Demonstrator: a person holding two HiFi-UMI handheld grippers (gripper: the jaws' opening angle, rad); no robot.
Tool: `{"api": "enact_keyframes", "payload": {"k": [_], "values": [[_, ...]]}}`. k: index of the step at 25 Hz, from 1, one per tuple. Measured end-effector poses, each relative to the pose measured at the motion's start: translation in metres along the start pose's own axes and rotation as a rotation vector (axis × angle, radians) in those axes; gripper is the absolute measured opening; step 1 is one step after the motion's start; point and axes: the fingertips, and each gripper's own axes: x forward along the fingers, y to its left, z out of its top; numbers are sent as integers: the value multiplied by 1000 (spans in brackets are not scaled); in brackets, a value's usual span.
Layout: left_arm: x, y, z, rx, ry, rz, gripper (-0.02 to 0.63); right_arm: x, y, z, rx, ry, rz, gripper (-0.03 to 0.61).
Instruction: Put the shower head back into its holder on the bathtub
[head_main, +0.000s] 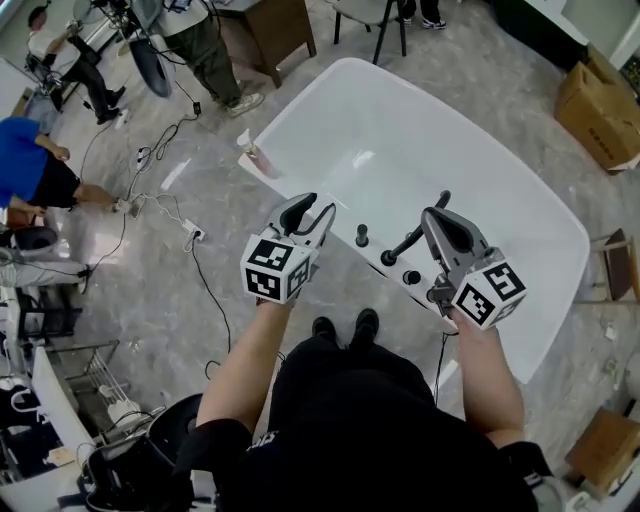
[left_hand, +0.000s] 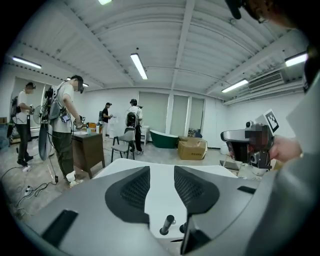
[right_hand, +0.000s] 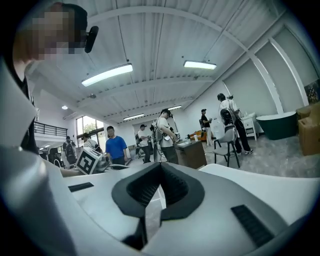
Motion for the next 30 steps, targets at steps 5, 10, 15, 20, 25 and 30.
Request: {"api": "enact_keyframes", "payload": {"k": [5, 10, 15, 20, 25, 30], "values": [[-34, 9, 30, 9, -51, 42, 140, -8, 14, 27, -25, -37, -4, 12], [-67, 24, 36, 16, -87, 73, 118, -9, 20, 37, -53, -81, -35, 12], [-87, 42, 46, 21, -109, 98, 103, -11, 31, 52, -99, -111, -74, 12], [-92, 52, 58, 22, -143, 111, 94, -9, 34, 56, -142, -108, -99, 11], [-93, 52, 61, 29, -146, 109, 89, -16, 34, 53, -140, -109, -116, 11], [-88, 47, 66, 45, -151, 104, 86, -22, 31, 49, -133, -109, -126, 11]]}}
